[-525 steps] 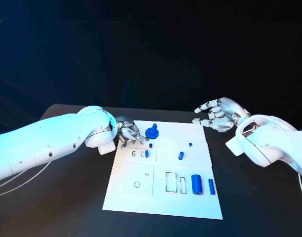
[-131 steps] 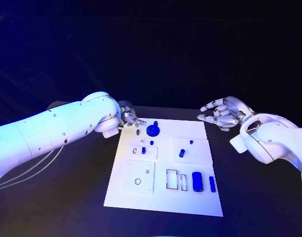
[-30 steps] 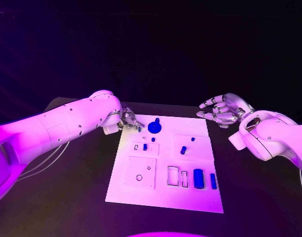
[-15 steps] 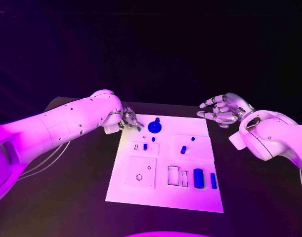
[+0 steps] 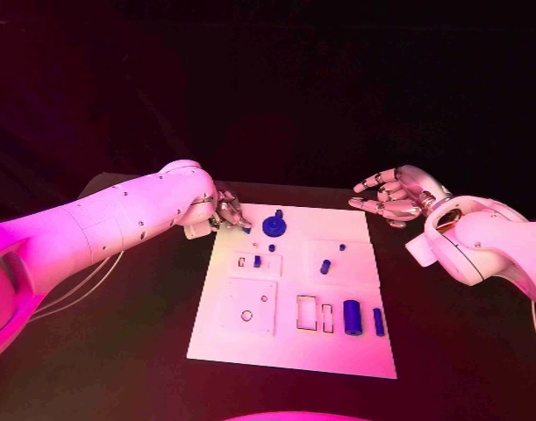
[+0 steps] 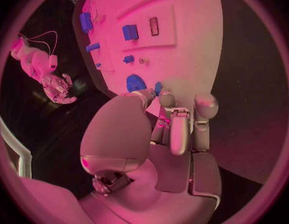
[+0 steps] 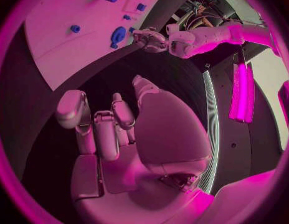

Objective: Assemble the parts on the task board

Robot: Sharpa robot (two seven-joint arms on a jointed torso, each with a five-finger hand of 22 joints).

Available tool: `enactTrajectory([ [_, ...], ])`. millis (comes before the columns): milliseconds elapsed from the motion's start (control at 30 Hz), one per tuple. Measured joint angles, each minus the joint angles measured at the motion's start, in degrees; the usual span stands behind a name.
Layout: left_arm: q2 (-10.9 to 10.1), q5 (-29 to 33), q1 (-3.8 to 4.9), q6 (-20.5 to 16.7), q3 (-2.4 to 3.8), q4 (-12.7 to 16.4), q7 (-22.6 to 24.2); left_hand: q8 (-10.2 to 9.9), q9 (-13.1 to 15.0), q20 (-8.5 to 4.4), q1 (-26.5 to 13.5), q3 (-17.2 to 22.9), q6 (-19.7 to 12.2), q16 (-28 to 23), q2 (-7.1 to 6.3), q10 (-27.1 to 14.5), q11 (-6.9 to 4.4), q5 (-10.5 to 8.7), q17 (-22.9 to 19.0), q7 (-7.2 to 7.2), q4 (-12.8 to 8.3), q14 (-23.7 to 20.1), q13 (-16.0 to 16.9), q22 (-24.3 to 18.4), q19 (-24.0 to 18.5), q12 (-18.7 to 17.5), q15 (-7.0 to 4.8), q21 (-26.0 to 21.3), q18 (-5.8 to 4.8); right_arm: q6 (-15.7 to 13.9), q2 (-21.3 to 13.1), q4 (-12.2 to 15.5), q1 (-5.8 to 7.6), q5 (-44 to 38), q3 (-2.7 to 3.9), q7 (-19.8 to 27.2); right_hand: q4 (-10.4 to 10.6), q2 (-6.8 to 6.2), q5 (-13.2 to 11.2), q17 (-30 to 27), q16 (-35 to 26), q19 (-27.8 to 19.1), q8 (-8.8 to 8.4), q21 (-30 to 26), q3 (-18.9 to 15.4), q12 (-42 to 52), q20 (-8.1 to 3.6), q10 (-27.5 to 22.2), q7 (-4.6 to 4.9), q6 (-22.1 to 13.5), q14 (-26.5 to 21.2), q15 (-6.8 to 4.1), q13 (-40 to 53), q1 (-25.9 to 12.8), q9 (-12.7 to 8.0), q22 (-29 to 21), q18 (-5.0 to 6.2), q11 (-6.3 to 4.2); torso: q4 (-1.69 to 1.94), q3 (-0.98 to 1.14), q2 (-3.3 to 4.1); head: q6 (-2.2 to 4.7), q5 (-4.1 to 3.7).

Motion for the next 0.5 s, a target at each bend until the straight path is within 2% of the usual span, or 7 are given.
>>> enactTrajectory([
  [100,-0.62,0.01,-0.07,-0.2,-0.04,0.81,0.12,1.06,0.36,-0.21,0.51,1.19,-0.01,0.13,-0.52,0.64,0.0,-0.09,0.0,0.01,1.19,0.0,0.53,0.55,0.21,0.23,0.0,0.46,0.0,0.01,0.01,-0.01,0.0,0.05,0.0,0.02,0.0,0.26,0.0,0.0,0.0,0.0,0.0,0.0,0.0,0.0,0.0,0.0,0.0,0.0,0.0,0.0,0.0,-0.26,0.0,0.0,-0.01,0.0,-0.03,0.02,0.0,0.04,0.14],
  [133,-0.98,0.03,-0.08,-0.34,-0.05,1.26,0.18,1.43,0.37,-0.4,0.26,2.85,-0.11,0.35,-0.79,1.19,-0.08,-0.07,0.0,0.11,1.28,0.0,0.92,0.9,0.41,0.54,0.0,0.73,0.0,0.01,0.02,-0.03,0.0,0.08,0.0,0.03,0.0,0.41,0.0,0.0,0.0,0.0,0.0,0.0,0.0,0.0,0.0,0.0,0.0,0.0,0.0,0.0,0.0,-0.41,0.0,0.0,0.0,0.0,-0.04,0.02,0.0,0.08,0.19],
  [233,-2.21,0.26,-0.09,-0.85,-0.05,2.83,0.38,2.4,0.45,-0.47,-1.24,5.5,-0.42,0.35,-2.42,1.87,-0.22,0.27,0.0,0.02,1.27,0.0,1.56,1.5,0.75,0.95,0.0,1.08,0.0,0.02,0.02,-0.08,-0.02,0.18,-0.01,0.04,0.0,0.47,0.0,0.0,0.0,0.0,0.0,0.0,0.0,0.0,0.0,0.0,0.0,0.0,0.0,0.0,-0.01,-0.47,0.0,0.0,-0.01,0.0,-0.04,0.03,-0.01,0.17,0.31],
  [267,-2.62,0.38,-0.09,-1.01,-0.05,3.35,0.45,2.61,2.01,-0.38,-1.87,6.9,-0.41,0.35,-3.05,2.05,-0.23,0.3,0.0,0.02,0.78,-0.02,1.75,1.69,0.84,1.01,-0.02,1.14,0.0,0.02,0.02,-0.1,-0.02,0.21,-0.02,0.04,0.0,0.56,0.0,-0.01,0.0,0.0,0.0,0.0,0.0,0.0,0.0,0.0,0.0,0.0,0.0,0.0,-0.01,-0.56,0.0,0.0,0.0,0.0,-0.01,0.03,-0.04,0.18,0.34],
  [367,-4.16,0.89,-0.08,-1.55,-0.05,5.43,0.73,3.07,2.92,-0.63,-3.13,8.66,-0.38,0.57,-4.31,2.61,-0.49,0.61,0.0,0.0,0.51,-0.2,2.34,2.35,1.22,1.52,-0.2,1.58,0.0,0.03,0.0,-0.16,-0.02,0.3,-0.02,0.05,0.0,0.62,0.0,-0.01,0.0,0.0,0.0,0.0,0.0,0.0,0.0,0.0,0.0,0.0,0.0,0.0,-0.01,-0.62,0.0,0.0,-0.01,0.0,0.07,0.04,-0.12,0.15,0.41],
  [500,-6.05,1.53,-0.06,-2.09,-0.05,8.63,1.05,3.42,3.35,-0.85,-4.6,9.21,0.03,0.57,-4.96,3.14,-0.62,0.74,0.0,-0.38,0.68,-0.21,3.03,3.12,1.81,2.0,-0.2,2.06,0.01,0.04,-0.02,-0.24,-0.01,0.36,-0.02,0.05,0.0,0.62,0.0,-0.01,0.0,0.0,0.0,0.0,0.0,0.0,0.0,0.0,0.0,0.0,0.0,0.0,-0.01,-0.62,0.0,0.0,-0.01,0.0,0.14,0.04,-0.16,0.14,0.44],
])
